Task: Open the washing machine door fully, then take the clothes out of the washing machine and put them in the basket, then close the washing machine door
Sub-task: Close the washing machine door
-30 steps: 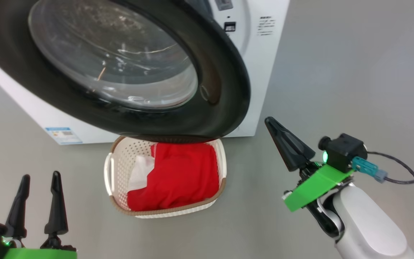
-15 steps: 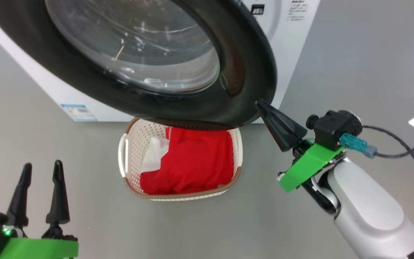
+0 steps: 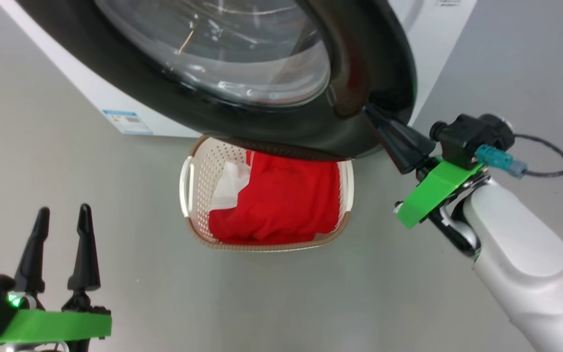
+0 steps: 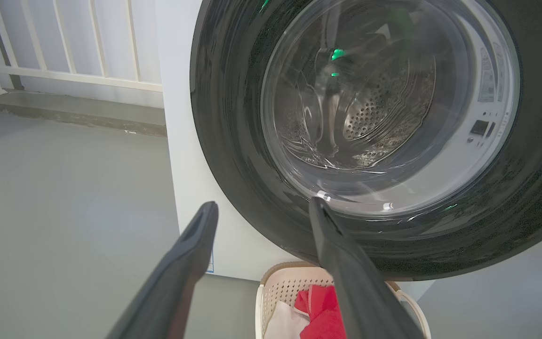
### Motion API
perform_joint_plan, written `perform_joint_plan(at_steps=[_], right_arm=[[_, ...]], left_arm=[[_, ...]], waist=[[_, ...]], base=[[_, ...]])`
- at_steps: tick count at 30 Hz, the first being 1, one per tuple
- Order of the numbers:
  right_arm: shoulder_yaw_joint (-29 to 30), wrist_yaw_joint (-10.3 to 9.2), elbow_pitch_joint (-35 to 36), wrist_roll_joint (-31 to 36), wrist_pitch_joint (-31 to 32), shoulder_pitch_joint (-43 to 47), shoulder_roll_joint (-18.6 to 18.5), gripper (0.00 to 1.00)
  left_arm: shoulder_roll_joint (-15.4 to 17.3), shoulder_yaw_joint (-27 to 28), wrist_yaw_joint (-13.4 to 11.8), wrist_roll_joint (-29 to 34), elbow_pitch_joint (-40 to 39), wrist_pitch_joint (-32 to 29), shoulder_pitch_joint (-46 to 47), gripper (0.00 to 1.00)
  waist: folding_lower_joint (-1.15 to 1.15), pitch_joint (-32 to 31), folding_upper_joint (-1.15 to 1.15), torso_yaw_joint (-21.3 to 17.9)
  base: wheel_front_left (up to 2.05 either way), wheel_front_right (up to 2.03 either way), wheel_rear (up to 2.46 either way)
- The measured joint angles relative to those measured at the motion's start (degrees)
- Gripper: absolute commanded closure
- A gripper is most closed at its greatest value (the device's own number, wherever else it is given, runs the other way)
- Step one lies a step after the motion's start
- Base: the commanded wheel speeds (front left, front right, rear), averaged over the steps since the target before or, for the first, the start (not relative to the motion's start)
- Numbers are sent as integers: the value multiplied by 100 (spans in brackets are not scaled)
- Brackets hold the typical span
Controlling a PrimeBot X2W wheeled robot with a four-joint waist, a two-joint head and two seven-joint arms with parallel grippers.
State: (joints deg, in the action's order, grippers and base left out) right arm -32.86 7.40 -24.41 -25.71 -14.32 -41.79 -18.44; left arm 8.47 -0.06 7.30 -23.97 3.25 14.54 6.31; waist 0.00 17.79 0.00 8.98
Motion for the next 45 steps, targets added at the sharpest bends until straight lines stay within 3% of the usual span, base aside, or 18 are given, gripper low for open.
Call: perform_joint_plan(at_steps=[22, 32, 45], right_arm=[[342, 8, -532, 10, -1, -1146, -534, 100], [659, 60, -872, 125, -1, -1688, -559, 100], [1077, 110, -1032, 441, 0, -1686, -358, 100]], left_arm=[[37, -176, 0, -52, -12, 0, 497, 0], [18, -193, 0, -53, 2, 0, 549, 0], [-3, -176, 0, -53, 62, 0, 577, 0]], waist=[[0, 730, 0, 391], [0, 851, 0, 611], [0, 734, 0, 640]], base=[[0, 0, 0], [0, 0, 0], [0, 0, 0]])
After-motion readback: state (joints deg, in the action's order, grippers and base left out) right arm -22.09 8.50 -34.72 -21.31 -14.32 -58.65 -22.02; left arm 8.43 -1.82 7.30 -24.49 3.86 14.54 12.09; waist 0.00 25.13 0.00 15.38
